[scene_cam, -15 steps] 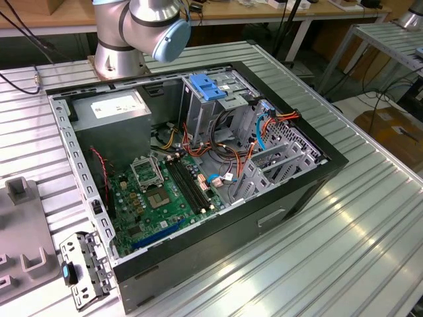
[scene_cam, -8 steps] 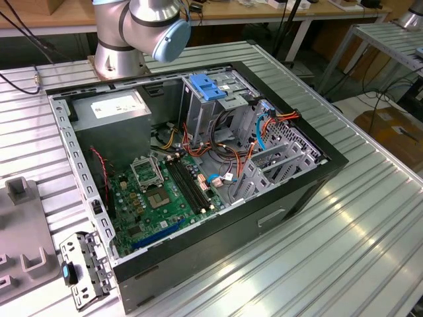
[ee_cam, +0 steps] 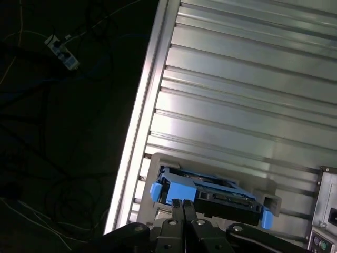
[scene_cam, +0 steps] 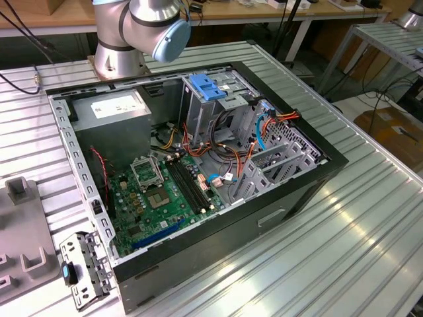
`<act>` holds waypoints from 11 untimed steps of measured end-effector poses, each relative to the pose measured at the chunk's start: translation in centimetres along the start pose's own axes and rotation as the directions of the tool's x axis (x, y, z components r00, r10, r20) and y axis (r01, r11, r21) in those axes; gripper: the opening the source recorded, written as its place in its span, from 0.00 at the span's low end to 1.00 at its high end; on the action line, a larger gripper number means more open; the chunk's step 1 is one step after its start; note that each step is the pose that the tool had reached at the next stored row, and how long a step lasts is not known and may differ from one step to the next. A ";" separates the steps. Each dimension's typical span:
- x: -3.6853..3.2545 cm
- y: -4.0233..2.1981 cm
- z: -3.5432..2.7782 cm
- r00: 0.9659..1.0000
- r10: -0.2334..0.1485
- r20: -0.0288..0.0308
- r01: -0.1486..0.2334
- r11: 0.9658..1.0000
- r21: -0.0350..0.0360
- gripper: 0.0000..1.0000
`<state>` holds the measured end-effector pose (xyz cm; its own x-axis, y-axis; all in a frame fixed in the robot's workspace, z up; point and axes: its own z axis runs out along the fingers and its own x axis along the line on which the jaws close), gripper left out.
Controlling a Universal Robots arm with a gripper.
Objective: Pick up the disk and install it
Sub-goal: 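Pick up the disk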
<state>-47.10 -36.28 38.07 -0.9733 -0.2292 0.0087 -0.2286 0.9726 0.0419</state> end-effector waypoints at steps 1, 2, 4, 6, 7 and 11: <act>0.00 0.00 0.00 1.000 -0.011 0.000 0.011 1.000 0.000 0.14; 0.00 0.00 0.00 1.000 -0.020 -0.001 0.020 1.000 0.000 0.14; 0.00 0.00 0.00 0.999 -0.047 -0.001 0.047 0.999 -0.002 0.14; 0.00 0.00 0.00 0.998 -0.059 -0.002 0.059 0.998 -0.003 0.14; 0.00 0.00 0.00 0.998 -0.059 -0.002 0.059 0.998 -0.003 0.14; 0.00 0.00 0.00 0.998 -0.060 -0.002 0.060 0.998 -0.003 0.14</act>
<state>-47.10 -36.28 38.07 -0.9579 -0.2871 0.0077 -0.2865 0.9570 0.0451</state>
